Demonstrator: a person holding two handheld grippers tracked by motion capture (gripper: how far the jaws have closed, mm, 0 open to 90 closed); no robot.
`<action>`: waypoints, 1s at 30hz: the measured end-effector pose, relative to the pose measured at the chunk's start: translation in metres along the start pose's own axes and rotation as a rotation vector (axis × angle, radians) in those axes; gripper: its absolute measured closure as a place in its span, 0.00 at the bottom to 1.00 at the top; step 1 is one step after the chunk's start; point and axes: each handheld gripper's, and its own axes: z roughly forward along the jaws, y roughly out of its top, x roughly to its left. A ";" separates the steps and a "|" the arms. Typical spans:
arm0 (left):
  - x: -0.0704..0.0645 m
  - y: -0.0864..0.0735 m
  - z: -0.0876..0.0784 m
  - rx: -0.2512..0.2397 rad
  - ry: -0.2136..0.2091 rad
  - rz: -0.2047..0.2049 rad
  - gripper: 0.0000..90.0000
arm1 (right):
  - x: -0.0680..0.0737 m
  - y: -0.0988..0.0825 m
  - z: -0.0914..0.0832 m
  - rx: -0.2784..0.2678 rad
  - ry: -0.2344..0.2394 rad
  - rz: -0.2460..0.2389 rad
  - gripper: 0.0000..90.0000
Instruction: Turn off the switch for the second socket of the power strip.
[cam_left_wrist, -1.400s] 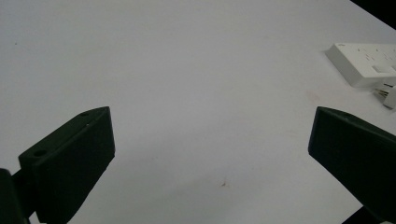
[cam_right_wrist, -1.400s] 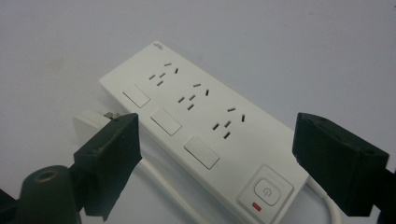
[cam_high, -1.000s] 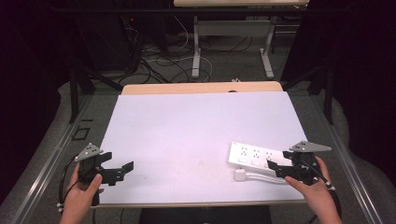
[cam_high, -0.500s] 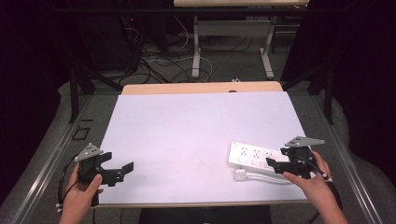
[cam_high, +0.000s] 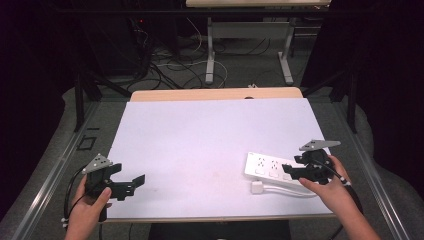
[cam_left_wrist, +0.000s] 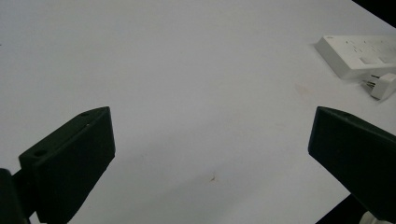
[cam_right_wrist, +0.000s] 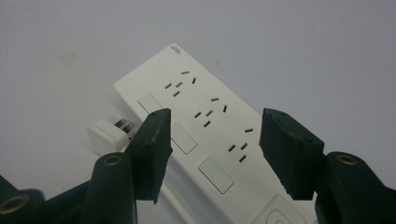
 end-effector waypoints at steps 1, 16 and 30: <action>0.000 0.000 0.000 0.000 0.001 0.000 0.01 | 0.000 0.001 0.001 0.000 0.004 -0.006 0.49; 0.001 0.000 -0.001 0.000 -0.001 0.000 0.01 | -0.004 0.013 0.010 0.062 0.032 -0.042 0.56; 0.001 0.000 -0.001 0.000 -0.002 0.000 0.01 | -0.004 0.015 0.021 0.092 0.049 -0.055 0.63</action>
